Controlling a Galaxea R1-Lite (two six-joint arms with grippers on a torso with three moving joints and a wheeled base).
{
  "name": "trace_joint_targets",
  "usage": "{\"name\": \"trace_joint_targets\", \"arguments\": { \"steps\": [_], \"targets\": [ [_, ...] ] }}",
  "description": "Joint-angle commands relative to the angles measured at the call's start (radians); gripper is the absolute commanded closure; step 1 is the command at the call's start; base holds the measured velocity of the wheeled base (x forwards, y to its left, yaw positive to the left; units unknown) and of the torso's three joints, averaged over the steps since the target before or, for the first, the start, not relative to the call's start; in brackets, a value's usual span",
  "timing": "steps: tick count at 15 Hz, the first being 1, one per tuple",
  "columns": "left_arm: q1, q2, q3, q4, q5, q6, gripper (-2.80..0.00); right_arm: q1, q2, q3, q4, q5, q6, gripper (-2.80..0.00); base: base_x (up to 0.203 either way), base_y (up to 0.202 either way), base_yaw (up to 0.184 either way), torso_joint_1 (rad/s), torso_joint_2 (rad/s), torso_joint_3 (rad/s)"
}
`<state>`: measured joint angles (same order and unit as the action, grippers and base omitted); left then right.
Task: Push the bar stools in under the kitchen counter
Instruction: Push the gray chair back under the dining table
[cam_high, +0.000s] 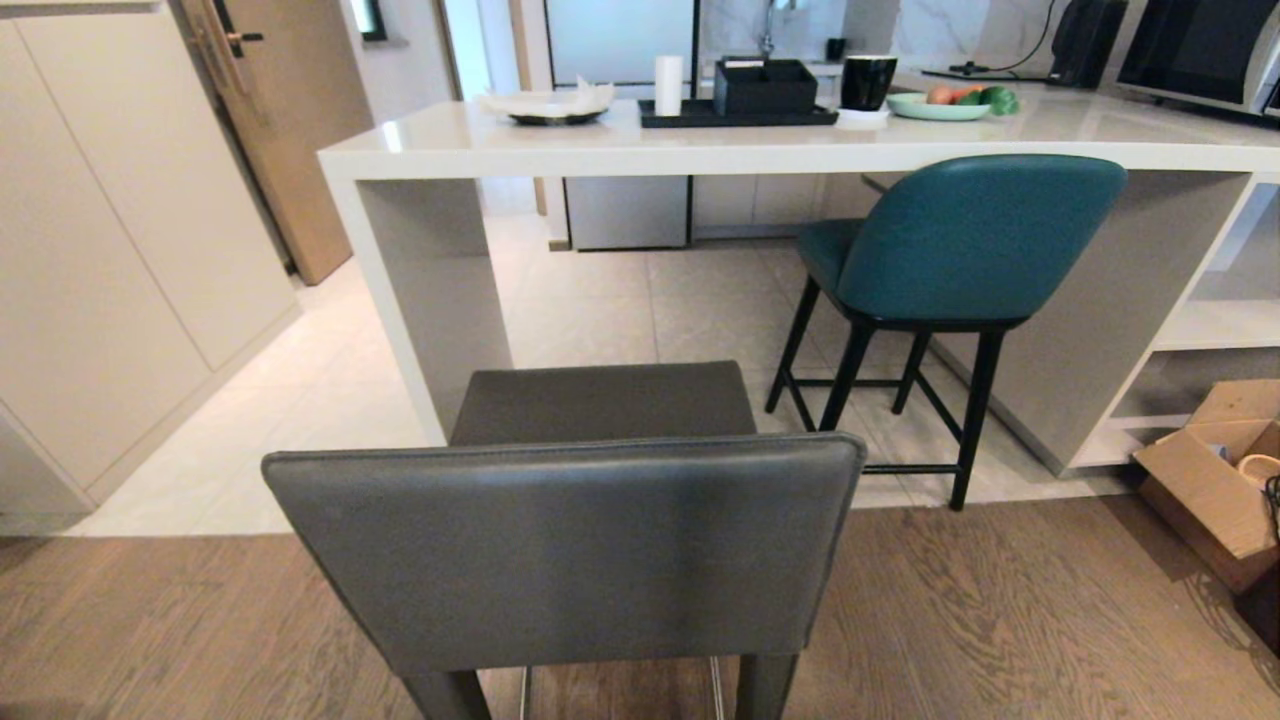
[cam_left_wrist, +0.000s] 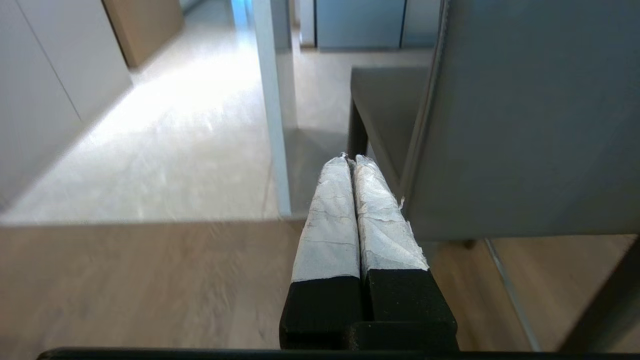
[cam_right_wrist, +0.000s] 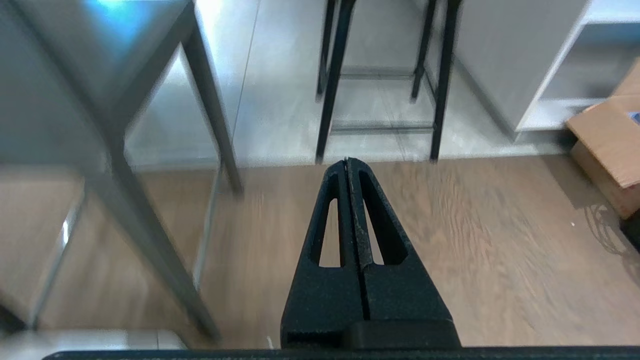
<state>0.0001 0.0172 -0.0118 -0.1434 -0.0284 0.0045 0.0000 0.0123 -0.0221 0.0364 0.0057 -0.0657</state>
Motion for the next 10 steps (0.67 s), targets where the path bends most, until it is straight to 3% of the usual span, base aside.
{"name": "trace_joint_targets", "arguments": {
  "steps": [1,4,7,9,10],
  "targets": [
    [-0.003,0.087,-0.051,0.001,-0.006,-0.011,0.00,0.000,0.078,-0.056,-0.007,0.003,0.002,0.00,0.000,0.000,0.000,0.000,0.00,0.000],
    [-0.040,0.390,-0.124,-0.101,-0.019,-0.034,0.00,0.002,0.434,-0.189,-0.107,0.012,0.066,0.00,0.000,0.000,0.000,0.000,0.00,0.000],
    [-0.092,0.731,-0.134,-0.356,-0.029,-0.050,0.00,0.039,0.828,-0.254,-0.401,0.019,0.049,0.00,0.000,0.000,0.000,0.000,0.00,0.000],
    [-0.132,0.941,-0.121,-0.548,-0.034,-0.056,0.00,0.144,1.033,-0.281,-0.582,-0.004,0.038,0.00,0.000,0.000,0.000,0.000,0.00,0.000],
    [-0.152,1.031,-0.110,-0.639,-0.035,-0.057,0.00,0.245,1.098,-0.290,-0.639,-0.032,0.036,0.00,0.000,0.000,0.000,0.000,0.00,0.000]
  ]
}}
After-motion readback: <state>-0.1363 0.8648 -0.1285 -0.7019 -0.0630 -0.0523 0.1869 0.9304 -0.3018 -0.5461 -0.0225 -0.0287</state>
